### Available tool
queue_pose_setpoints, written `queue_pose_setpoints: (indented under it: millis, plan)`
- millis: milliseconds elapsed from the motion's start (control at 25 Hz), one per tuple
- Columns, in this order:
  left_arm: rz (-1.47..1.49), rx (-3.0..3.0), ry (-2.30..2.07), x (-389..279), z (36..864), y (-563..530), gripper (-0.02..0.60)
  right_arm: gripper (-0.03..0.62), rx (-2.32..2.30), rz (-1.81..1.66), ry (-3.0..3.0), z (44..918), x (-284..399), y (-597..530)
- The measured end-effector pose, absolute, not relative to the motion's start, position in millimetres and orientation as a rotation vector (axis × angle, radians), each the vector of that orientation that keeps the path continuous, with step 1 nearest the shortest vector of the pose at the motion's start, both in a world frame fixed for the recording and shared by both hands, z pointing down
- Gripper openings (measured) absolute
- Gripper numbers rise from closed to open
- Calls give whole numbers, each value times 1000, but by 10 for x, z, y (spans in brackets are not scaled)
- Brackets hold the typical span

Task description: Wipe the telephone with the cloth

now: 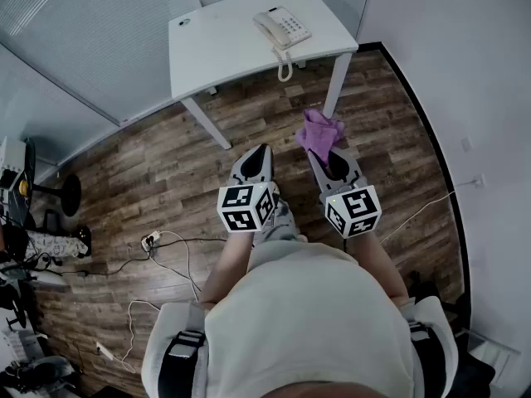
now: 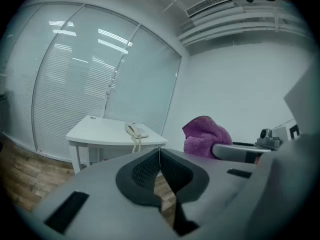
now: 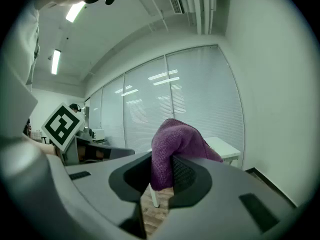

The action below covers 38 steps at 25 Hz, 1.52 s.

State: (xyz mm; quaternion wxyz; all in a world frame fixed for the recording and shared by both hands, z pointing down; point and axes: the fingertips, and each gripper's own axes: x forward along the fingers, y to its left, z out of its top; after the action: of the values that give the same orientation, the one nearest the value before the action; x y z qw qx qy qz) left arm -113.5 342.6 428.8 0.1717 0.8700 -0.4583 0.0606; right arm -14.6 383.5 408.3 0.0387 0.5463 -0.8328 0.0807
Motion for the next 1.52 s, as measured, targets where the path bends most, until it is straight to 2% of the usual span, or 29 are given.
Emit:
queue_pose_setpoints:
  millis: [880, 1520]
  plan:
    - [152, 2415, -1302, -1290, 4318, 3438, 21, 89, 1608, 314, -2599, 4139, -358, 3833]
    - [166, 2367, -1330, -1240, 4389, 2532, 21, 89, 1640, 349, -2605, 4072, -139, 2906]
